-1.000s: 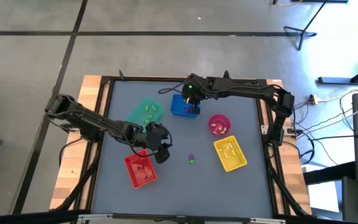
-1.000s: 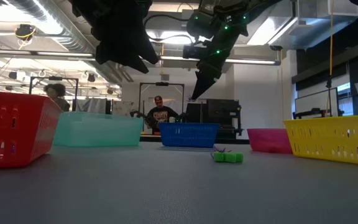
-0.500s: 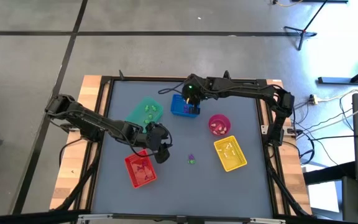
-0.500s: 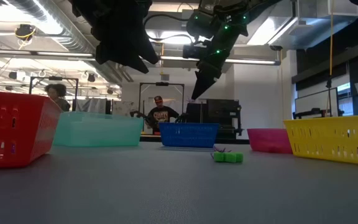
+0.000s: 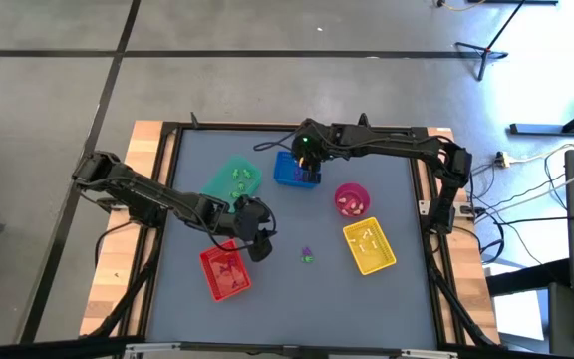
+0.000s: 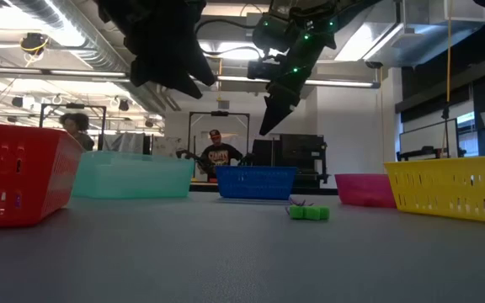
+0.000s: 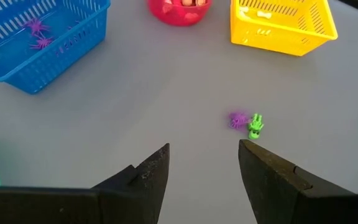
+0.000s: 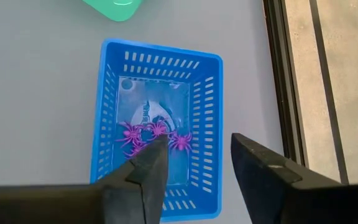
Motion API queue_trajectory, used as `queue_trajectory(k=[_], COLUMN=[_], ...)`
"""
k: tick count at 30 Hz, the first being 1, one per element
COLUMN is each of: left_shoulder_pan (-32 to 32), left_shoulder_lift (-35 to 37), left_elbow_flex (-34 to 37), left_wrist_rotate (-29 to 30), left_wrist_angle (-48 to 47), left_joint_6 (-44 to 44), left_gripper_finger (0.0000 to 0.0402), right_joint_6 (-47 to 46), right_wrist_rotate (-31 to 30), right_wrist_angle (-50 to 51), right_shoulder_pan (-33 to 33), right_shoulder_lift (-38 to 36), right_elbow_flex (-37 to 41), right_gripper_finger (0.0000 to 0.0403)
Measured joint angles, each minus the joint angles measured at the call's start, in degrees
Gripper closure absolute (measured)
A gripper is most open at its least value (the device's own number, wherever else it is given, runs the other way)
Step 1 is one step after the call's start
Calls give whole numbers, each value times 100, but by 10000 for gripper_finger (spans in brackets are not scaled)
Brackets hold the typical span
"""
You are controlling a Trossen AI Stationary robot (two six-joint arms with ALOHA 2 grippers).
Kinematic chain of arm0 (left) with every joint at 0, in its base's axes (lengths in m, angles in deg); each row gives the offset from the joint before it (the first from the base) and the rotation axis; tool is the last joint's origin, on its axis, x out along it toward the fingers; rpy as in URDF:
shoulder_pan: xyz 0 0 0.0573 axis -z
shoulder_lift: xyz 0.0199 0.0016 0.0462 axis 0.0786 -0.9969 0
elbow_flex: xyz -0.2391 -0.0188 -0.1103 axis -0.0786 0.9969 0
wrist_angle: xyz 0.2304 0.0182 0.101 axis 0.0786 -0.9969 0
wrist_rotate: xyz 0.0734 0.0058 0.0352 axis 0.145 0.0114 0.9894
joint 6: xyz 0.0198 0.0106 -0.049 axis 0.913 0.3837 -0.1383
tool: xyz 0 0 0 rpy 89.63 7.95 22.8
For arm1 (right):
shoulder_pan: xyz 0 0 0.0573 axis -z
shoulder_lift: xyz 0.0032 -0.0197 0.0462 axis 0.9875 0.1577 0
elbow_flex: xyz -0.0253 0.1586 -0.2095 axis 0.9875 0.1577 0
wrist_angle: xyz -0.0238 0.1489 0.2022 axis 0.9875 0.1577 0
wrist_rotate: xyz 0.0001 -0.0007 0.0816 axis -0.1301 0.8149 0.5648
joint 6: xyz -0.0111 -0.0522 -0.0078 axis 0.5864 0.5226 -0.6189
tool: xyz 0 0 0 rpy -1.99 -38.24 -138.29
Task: Sort Halloween decoration
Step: Put the green skeleton toy into the green bin
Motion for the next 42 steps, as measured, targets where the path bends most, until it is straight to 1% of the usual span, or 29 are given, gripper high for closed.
queue_trajectory(k=[4, 8, 15, 20, 22, 27, 29, 32, 37, 40, 42], left_shoulder_pan=[11, 83, 222, 323, 357, 463, 474, 447, 304, 234, 187], left_shoulder_lift=[0, 0, -7, -107, -214, -618, -805, -1095, -1503, -1688, -1810], left_elbow_flex=[0, 0, 0, 0, 0, 1, 2, 2, 2, 0, 2], left_wrist_rotate=[2, 8, 62, 117, 117, 116, 116, 219, 203, 129, -17], left_wrist_angle=[259, 769, 1672, 2265, 2548, 3023, 3263, 3689, 4116, 4164, 4237], left_joint_6=[164, 656, 1347, 1727, 1833, 2120, 2211, 2253, 2256, 2256, 2255], left_gripper_finger=[226, 226, 226, 226, 226, 226, 226, 226, 226, 226, 226], right_joint_6=[-161, -295, -333, -552, -725, -935, -940, -978, -1365, -1771, -1995], right_wrist_rotate=[0, -116, -205, -222, -373, -1058, -1143, -1110, -1135, -1406, -1689], right_wrist_angle=[145, 308, 626, 1230, 1455, 1864, 1870, 1873, 2186, 2600, 2640], right_shoulder_pan=[-11, -182, -809, -1341, -1542, -2078, -2272, -2535, -2933, -3182, -3340], right_shoulder_lift=[-67, -435, -1151, -1565, -1708, -1931, -1965, -1974, -1974, -1974, -1984], right_elbow_flex=[5, 7, 4, 2, 2, 2, 2, 2, 2, 14, 152], right_gripper_finger=[228, 228, 228, 228, 228, 228, 228, 228, 228, 228, 228])
